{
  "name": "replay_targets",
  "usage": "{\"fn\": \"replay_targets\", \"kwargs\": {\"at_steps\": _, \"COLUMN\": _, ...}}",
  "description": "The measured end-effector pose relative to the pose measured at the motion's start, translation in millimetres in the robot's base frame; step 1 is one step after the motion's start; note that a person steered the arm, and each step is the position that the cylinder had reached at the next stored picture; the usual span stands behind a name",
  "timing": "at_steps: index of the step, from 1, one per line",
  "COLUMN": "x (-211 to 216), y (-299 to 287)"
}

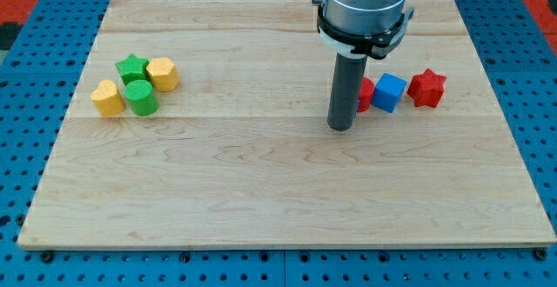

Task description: Put your arm vertically above the green star

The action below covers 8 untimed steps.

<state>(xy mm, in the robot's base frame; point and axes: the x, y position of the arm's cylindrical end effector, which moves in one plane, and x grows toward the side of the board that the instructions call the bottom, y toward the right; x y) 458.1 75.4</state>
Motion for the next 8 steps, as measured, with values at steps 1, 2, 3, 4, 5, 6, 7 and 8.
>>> {"fn": "replay_targets", "kwargs": {"at_steps": 1, "x": -0.8, "y": -24.6}}
{"fn": "replay_targets", "kwargs": {"at_steps": 2, "x": 23.3, "y": -76.5}}
{"fn": "replay_targets", "kwargs": {"at_steps": 3, "x": 3.4, "y": -122.7}}
{"fn": "replay_targets", "kwargs": {"at_steps": 4, "x": -71.2, "y": -125.2}}
{"fn": "replay_targets", "kwargs": {"at_steps": 5, "x": -134.7, "y": -129.0}}
{"fn": "replay_targets", "kwargs": {"at_steps": 6, "x": -146.2, "y": -131.6}}
{"fn": "replay_targets", "kwargs": {"at_steps": 7, "x": -162.8, "y": -177.5}}
{"fn": "replay_targets", "kwargs": {"at_steps": 8, "x": -162.0, "y": -241.4}}
